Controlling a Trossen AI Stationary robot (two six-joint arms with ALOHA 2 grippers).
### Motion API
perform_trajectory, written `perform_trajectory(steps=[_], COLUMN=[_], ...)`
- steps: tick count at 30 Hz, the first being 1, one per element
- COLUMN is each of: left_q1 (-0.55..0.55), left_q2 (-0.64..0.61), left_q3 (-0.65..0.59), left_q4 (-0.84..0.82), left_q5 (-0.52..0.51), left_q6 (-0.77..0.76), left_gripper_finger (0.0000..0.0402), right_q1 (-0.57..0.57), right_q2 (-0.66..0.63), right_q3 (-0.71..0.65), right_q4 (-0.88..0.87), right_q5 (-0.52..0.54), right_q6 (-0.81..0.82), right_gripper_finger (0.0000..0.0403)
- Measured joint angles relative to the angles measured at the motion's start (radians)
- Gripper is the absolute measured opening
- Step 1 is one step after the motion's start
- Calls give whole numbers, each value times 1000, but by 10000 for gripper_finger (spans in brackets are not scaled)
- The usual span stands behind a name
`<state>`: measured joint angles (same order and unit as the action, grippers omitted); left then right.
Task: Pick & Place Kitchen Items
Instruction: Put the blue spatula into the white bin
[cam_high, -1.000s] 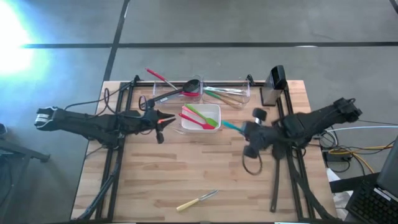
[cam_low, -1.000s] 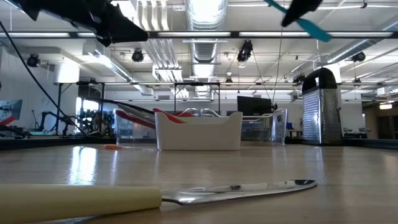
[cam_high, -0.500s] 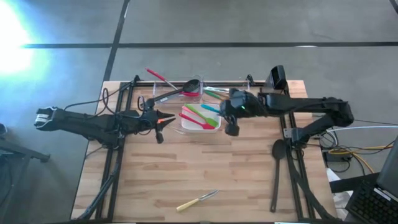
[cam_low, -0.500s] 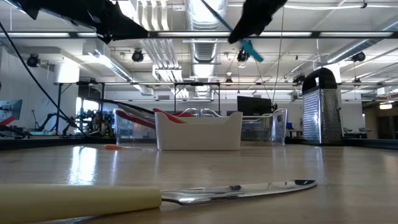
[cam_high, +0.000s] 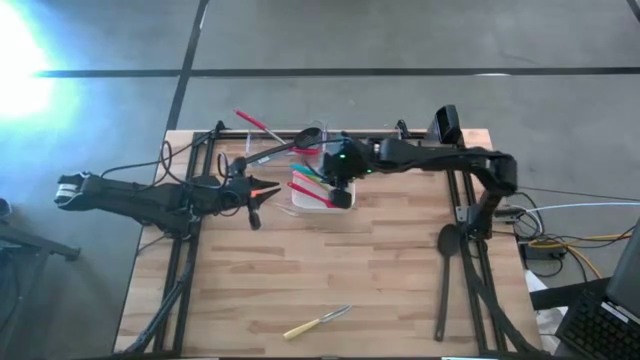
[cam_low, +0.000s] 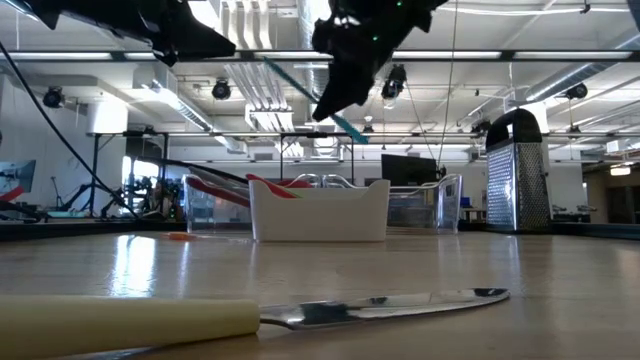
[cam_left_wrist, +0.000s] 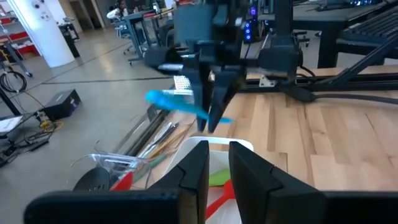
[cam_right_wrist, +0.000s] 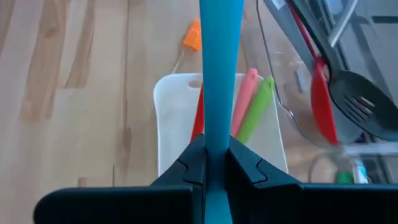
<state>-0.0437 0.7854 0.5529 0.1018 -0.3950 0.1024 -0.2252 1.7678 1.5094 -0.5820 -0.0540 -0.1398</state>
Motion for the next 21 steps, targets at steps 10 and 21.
perform_trajectory(steps=[10, 21], left_q1=[0, 0], left_q2=[-7, -16], left_q3=[0, 0], left_q4=[-16, -63], left_q5=[0, 1], left_q6=[0, -34], left_gripper_finger=[62, 58], right_q1=[-10, -42], right_q2=[139, 215], right_q3=[16, -15], right_q4=[54, 119], right_q5=[-52, -45], right_q6=[86, 143], right_gripper_finger=[19, 19])
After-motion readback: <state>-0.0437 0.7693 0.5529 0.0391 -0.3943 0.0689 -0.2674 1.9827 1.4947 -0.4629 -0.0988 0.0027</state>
